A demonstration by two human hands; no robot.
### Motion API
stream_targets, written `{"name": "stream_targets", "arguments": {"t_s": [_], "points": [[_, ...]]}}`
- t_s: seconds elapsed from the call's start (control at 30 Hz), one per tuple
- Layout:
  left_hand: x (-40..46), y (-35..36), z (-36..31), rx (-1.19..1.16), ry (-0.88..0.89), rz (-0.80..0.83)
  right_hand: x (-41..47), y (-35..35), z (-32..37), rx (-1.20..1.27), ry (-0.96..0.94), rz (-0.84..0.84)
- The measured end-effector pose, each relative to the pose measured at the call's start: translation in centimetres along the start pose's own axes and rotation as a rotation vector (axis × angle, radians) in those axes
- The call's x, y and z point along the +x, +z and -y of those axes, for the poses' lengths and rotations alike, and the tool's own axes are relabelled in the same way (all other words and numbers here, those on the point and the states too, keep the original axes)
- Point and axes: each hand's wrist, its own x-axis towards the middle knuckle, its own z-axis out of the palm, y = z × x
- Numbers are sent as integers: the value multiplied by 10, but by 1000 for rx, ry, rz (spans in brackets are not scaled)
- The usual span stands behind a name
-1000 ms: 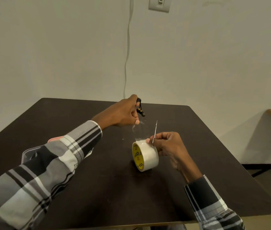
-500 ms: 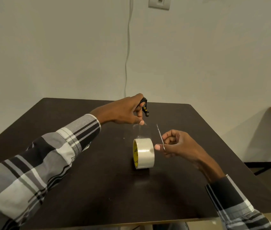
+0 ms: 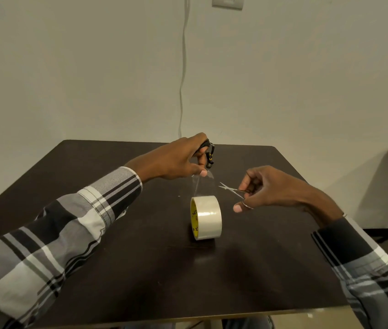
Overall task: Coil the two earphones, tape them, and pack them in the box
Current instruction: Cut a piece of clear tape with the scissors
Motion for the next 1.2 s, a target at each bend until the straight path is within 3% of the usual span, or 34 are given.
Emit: {"name": "stream_targets", "arguments": {"t_s": [0.63, 1.2], "points": [[0, 1, 2, -27, 41, -11, 23, -12, 18, -85, -40, 107], [-3, 0, 3, -22, 23, -11, 31, -9, 16, -58, -63, 105]]}}
